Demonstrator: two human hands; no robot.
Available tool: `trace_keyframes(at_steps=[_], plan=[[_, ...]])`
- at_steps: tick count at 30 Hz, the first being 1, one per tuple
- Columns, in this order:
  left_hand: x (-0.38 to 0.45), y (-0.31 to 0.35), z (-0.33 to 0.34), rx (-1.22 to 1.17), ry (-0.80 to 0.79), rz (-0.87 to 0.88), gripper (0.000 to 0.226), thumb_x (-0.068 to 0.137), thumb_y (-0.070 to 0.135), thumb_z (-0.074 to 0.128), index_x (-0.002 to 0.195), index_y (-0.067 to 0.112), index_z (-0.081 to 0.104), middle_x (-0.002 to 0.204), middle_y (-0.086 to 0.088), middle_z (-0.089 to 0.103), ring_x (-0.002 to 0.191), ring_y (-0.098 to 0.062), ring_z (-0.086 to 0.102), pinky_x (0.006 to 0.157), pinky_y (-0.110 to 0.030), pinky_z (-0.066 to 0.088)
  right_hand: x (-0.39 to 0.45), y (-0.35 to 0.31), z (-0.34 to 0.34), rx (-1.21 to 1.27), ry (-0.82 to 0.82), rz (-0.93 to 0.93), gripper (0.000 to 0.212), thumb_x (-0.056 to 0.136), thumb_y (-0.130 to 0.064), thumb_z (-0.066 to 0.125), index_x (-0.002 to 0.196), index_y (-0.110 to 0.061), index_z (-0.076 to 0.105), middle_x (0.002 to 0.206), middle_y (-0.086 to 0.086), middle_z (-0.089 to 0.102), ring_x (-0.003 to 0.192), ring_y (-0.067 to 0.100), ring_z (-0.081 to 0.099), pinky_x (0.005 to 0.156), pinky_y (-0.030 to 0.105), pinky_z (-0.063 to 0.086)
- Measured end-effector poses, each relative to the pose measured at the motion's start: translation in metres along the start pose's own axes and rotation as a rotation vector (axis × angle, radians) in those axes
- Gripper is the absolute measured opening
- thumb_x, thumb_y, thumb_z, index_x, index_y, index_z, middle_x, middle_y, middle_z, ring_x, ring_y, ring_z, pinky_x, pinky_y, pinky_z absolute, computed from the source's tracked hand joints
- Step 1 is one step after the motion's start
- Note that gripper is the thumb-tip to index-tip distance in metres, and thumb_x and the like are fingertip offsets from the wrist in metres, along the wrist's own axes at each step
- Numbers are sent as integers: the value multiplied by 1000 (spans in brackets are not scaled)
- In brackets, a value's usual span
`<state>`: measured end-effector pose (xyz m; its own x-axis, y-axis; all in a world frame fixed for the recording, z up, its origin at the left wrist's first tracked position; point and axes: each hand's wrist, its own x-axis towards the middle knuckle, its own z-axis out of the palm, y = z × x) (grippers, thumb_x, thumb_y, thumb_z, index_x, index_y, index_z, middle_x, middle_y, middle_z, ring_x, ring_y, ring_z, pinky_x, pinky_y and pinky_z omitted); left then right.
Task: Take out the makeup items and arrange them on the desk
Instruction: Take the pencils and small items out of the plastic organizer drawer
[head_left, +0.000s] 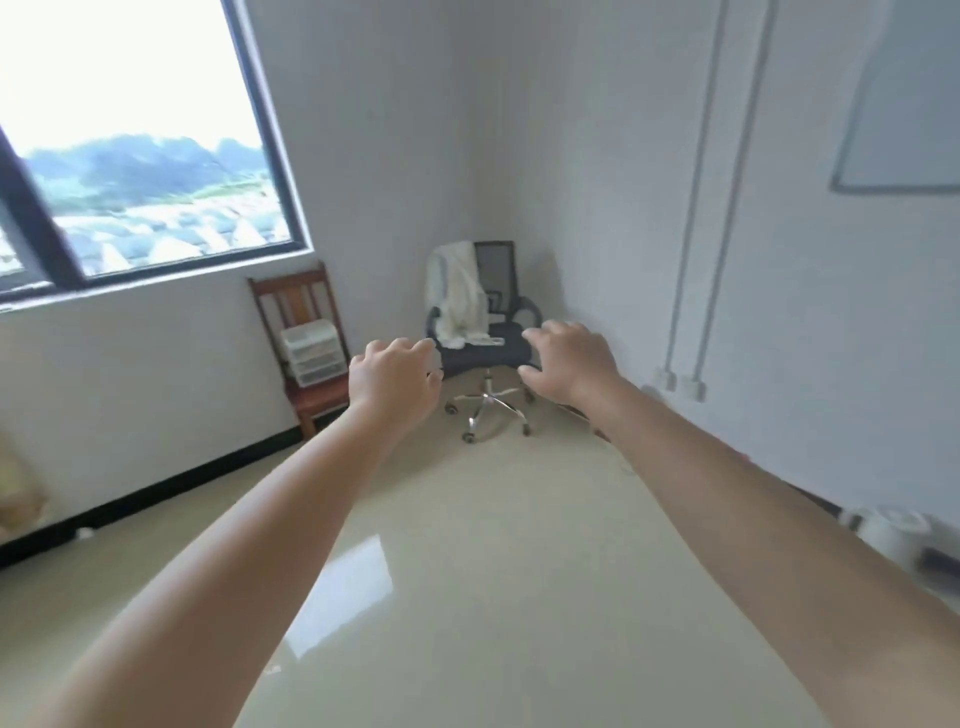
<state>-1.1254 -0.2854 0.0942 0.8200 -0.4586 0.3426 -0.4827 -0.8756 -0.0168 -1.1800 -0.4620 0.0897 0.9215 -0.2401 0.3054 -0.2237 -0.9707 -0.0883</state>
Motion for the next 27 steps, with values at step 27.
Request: trace_keyframes(at_steps=[27], plan=[[502,-307,223,174,-185,-441,43,96,34,37,135,16,39,136,-5,46,126,-29,38,101,-36,35,634,-167,238,52,-205,-473,51,92,-41,43,136,-17,37,143,8,36,134,26,30,109,40,26]])
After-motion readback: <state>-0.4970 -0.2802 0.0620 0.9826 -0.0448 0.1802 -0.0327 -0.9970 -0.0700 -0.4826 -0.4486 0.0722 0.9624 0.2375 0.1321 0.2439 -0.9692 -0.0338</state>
